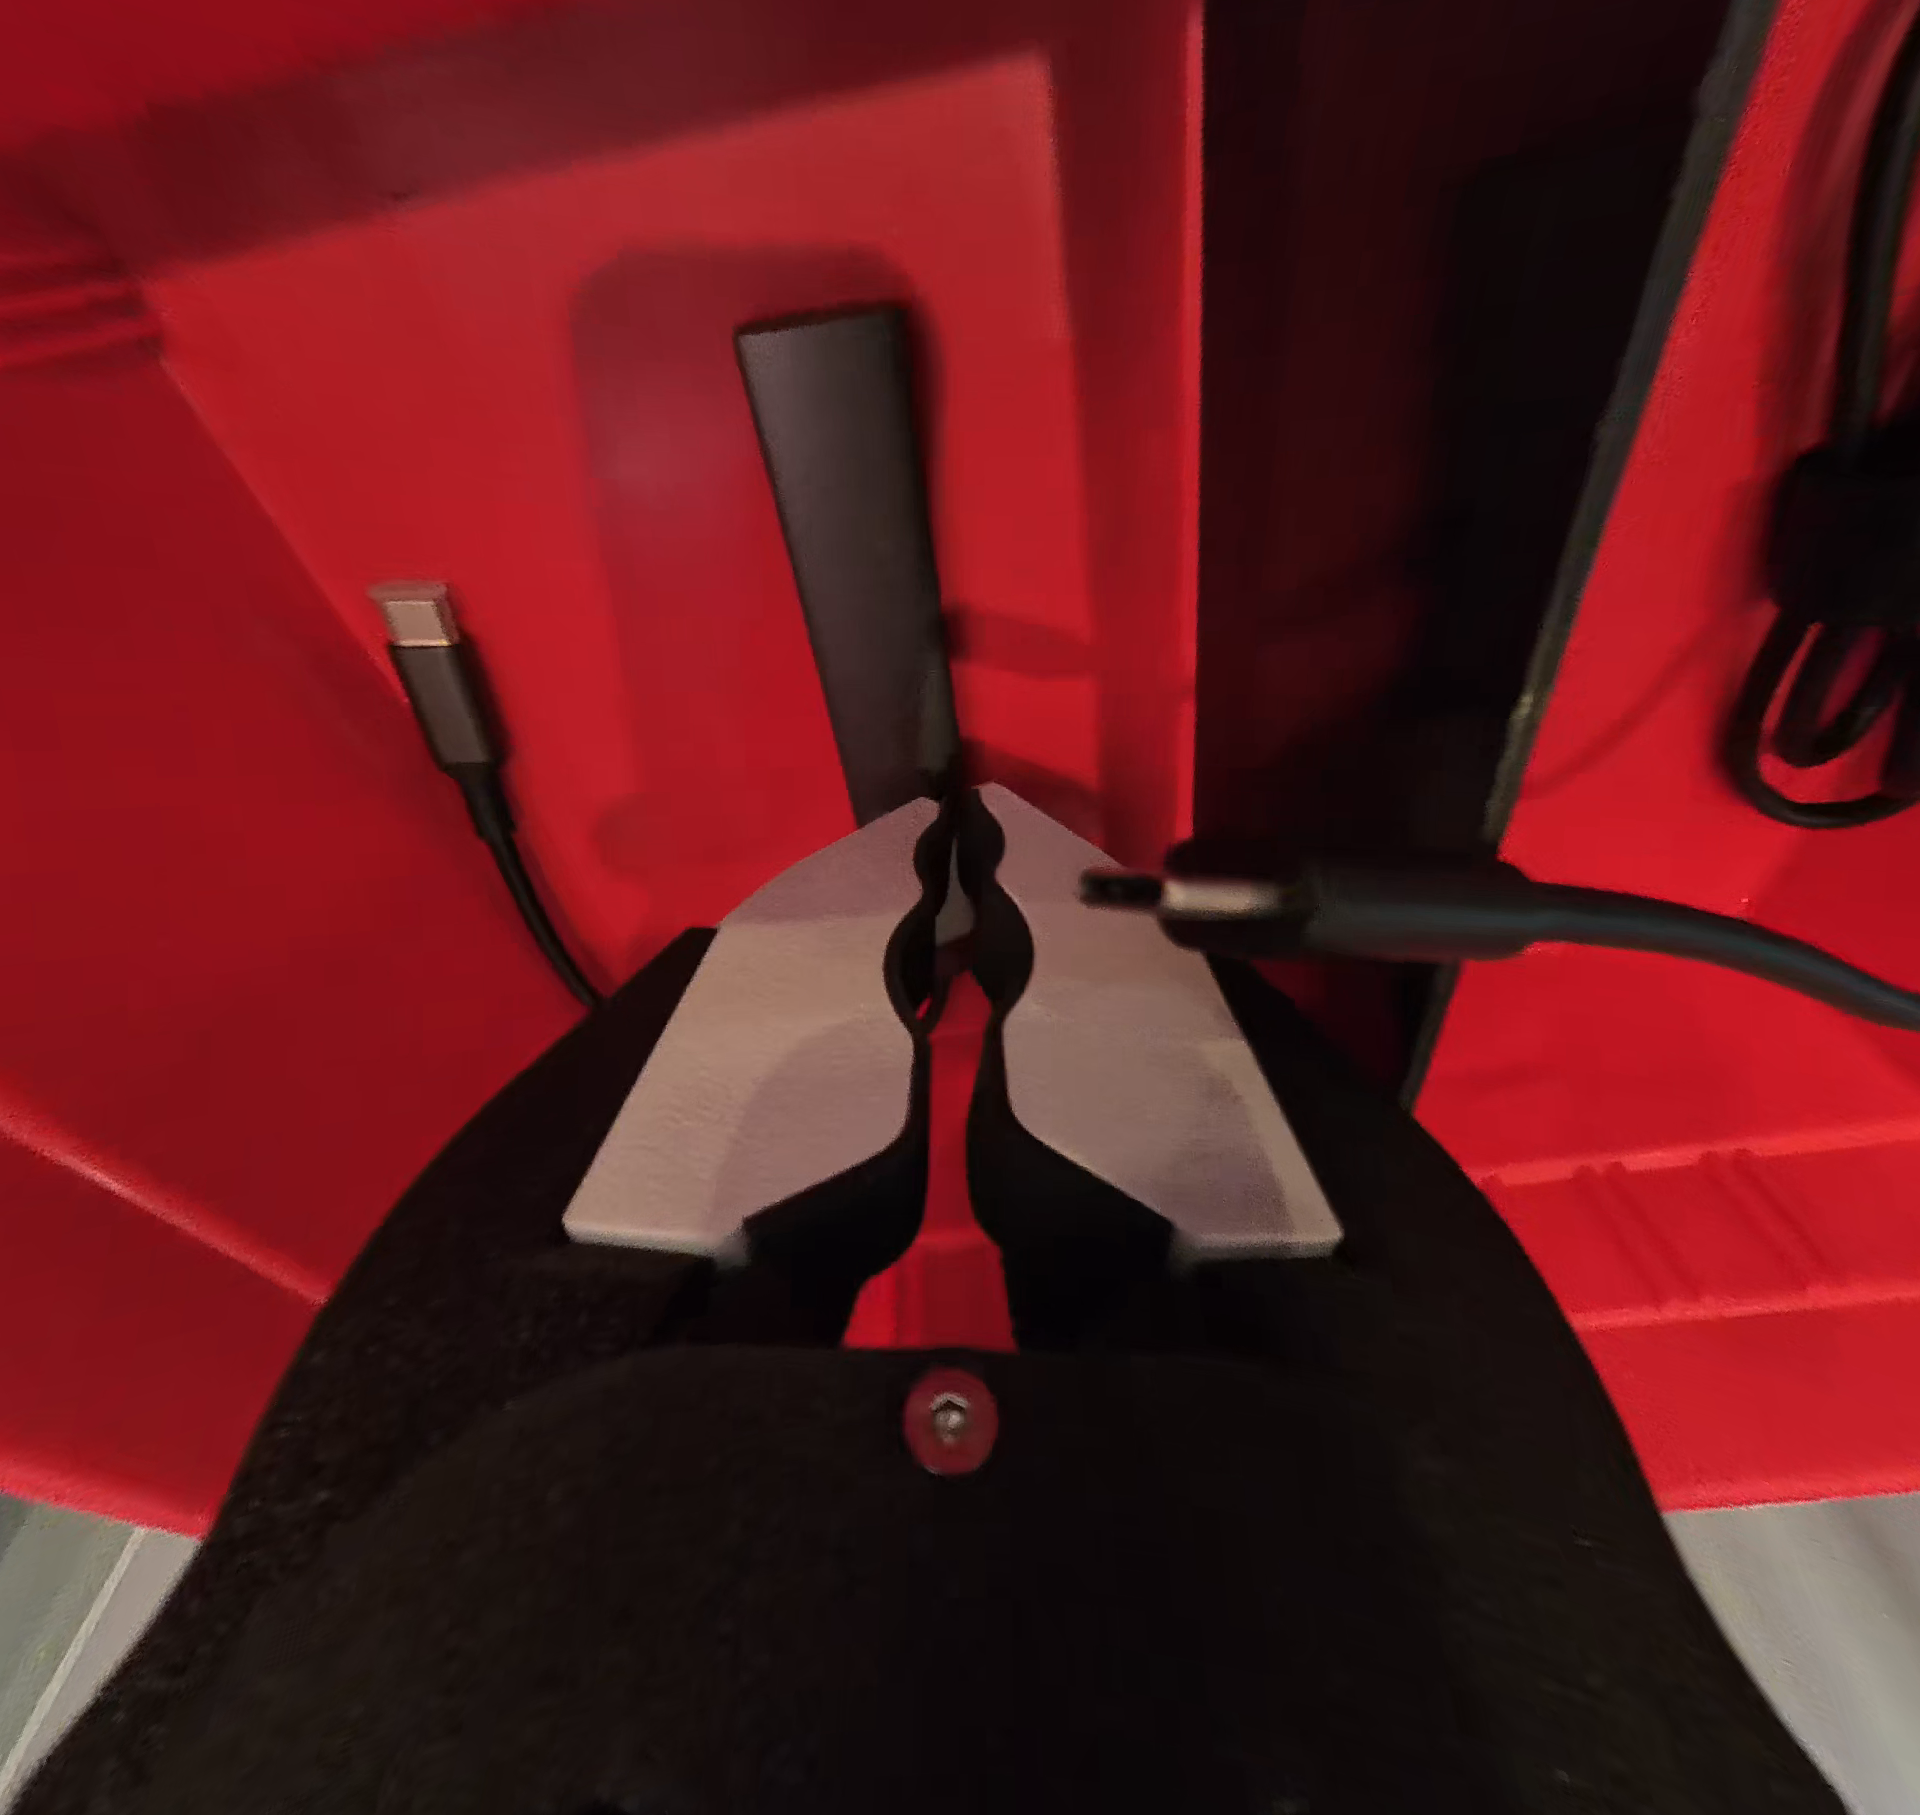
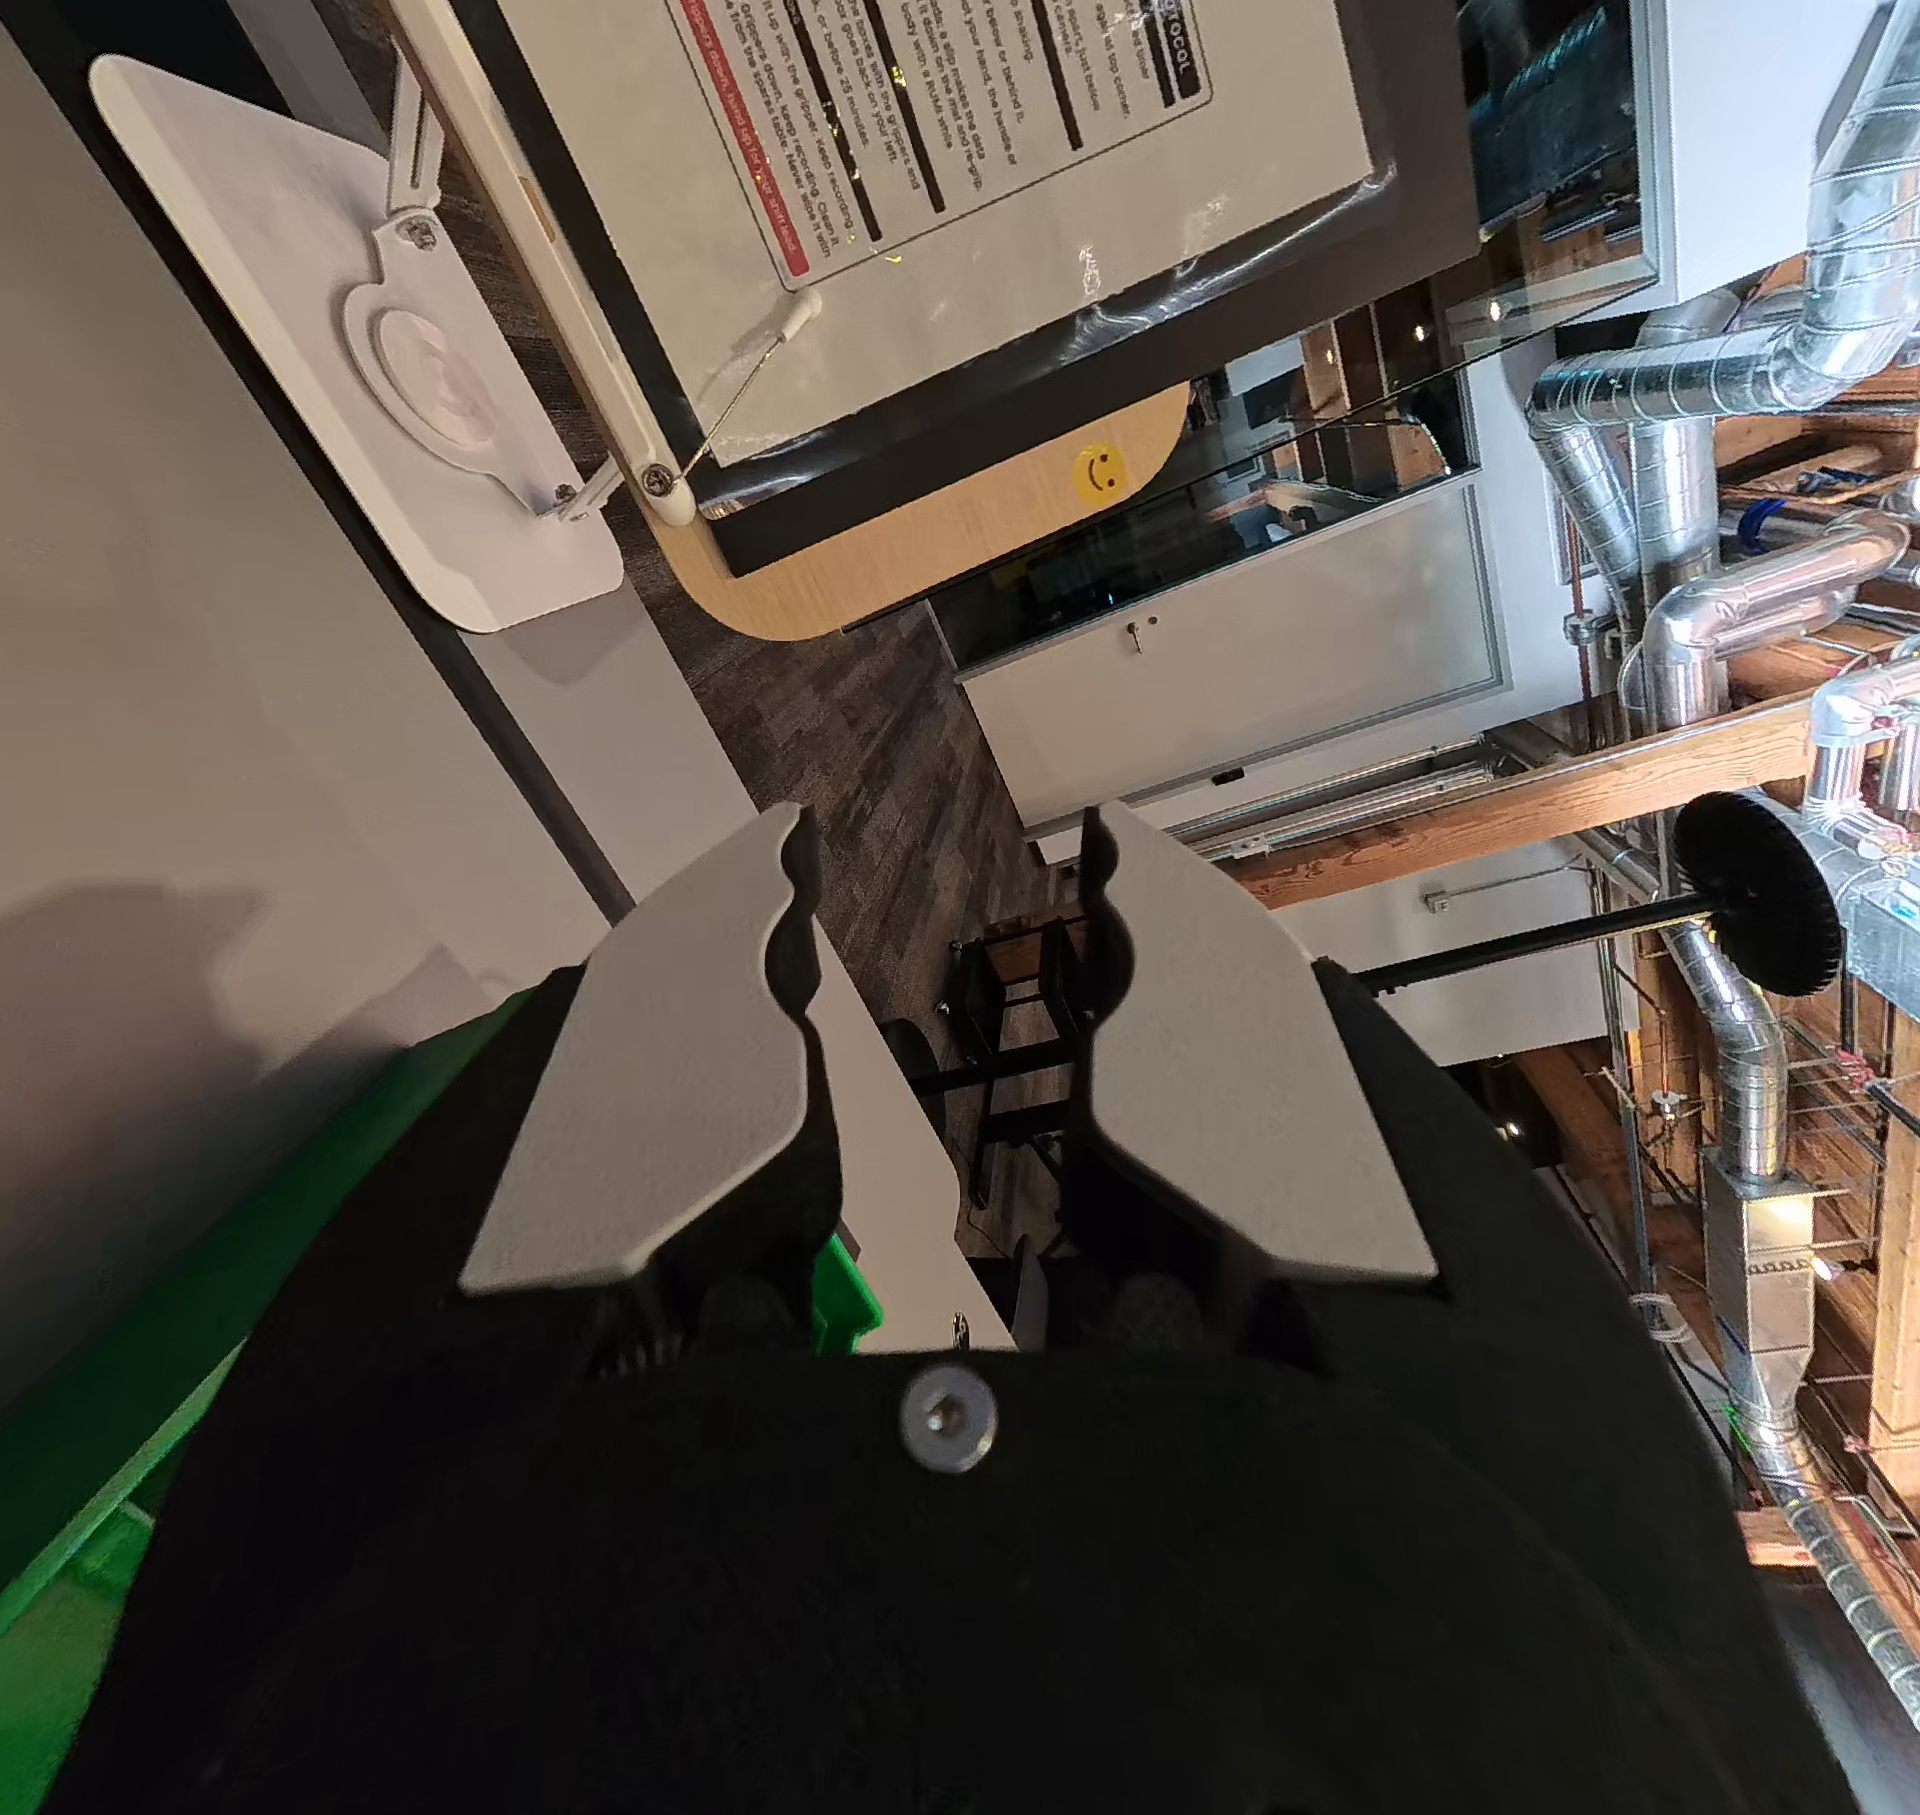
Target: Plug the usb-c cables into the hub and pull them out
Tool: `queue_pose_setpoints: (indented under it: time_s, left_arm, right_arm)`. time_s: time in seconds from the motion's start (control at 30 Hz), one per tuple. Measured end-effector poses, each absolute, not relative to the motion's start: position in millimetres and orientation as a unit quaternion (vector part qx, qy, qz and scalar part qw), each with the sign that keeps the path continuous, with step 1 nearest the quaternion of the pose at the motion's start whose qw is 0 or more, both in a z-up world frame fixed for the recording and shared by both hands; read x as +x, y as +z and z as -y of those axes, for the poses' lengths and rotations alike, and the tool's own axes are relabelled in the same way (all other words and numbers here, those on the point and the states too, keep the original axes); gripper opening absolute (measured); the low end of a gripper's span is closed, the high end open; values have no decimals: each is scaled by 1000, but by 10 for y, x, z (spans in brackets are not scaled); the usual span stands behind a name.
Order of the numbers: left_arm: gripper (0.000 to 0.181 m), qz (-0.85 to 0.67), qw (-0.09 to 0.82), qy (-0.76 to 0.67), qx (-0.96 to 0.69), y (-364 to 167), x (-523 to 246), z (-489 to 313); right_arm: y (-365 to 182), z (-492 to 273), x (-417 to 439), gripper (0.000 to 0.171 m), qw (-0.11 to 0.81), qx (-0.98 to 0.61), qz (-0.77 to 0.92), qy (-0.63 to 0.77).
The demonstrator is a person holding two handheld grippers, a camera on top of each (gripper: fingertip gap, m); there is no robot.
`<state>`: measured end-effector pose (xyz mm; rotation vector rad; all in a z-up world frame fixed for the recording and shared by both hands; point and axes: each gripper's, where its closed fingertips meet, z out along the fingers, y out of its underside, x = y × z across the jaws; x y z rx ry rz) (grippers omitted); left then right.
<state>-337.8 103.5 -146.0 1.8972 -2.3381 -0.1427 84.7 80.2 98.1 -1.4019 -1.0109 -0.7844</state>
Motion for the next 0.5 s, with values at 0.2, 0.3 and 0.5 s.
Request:
queue_pose_setpoints:
  time_s: [0.2, 0.3, 0.5]
  left_arm:
    - [4, 749, 42, -84, 656, -1414, -3429, -1211]
    - [4, 740, 20, -72, 668, -1262, -3492, -1272]
    - [38, 740, 80, -81, 663, -1096, -3827, -1177]
  right_arm:
    - [1003, -781, 858, 49, 586, -599, 431, -333]
    - [990, -780, 858, 49, 585, -600, 434, -332]
    - [948, -828, 891, 49, 580, -602, 436, -334]
